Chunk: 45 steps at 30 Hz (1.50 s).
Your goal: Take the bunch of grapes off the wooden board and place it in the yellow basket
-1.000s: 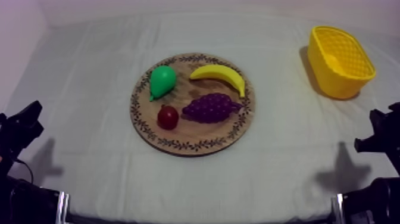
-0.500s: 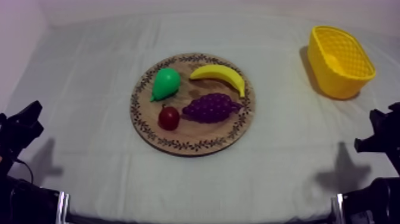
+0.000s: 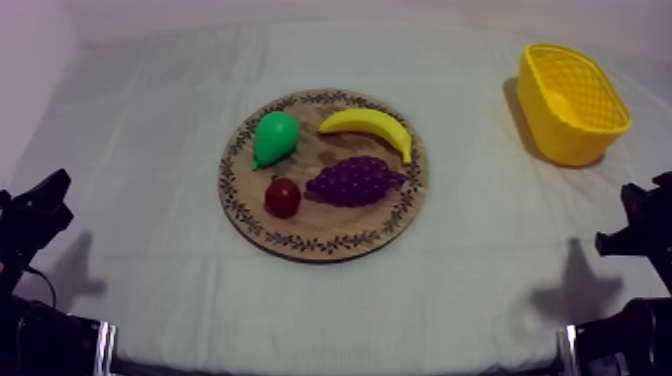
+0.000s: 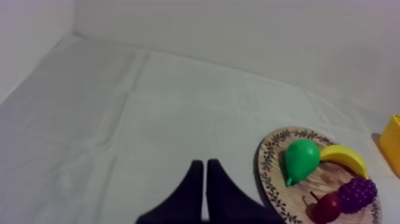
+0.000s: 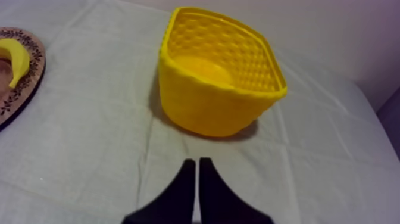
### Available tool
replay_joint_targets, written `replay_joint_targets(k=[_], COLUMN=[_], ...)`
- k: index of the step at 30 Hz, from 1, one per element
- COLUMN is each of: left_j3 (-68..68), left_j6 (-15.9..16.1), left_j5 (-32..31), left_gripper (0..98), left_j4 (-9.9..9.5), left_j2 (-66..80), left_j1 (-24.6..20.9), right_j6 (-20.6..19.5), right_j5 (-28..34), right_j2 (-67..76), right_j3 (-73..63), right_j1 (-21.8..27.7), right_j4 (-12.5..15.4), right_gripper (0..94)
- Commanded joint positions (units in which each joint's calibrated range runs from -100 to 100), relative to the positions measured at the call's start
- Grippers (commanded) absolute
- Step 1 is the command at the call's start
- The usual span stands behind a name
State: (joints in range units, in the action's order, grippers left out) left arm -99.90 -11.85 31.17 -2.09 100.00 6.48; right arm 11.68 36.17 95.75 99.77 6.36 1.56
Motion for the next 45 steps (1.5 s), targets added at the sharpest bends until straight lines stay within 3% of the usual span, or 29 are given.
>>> replay_joint_targets(k=[1,22,32,39,45], left_j3=[0.0,0.0,0.0,0.0,0.0], left_j6=[0.0,0.0,0.0,0.0,0.0], left_j5=[0.0,0.0,0.0,0.0,0.0], left_gripper=[0.1,0.1,0.1,0.1,0.1], left_j4=[-0.04,-0.04,-0.04,-0.04,-0.04], left_j2=[0.0,0.0,0.0,0.0,0.0], left_j1=[0.0,0.0,0.0,0.0,0.0], right_j6=[0.0,-0.1,2.0,0.4,-1.5], right_j5=[0.0,0.0,-0.3,-3.9,-4.1], right_j2=[0.0,0.0,0.0,-3.1,-12.5], right_j3=[0.0,0.0,0.0,-2.5,-13.3], right_j1=[0.0,0.0,-0.4,-3.0,-6.5], right_j4=[0.0,0.0,-0.1,-3.0,-5.9], right_gripper=[0.5,0.6,0.6,0.6,0.6])
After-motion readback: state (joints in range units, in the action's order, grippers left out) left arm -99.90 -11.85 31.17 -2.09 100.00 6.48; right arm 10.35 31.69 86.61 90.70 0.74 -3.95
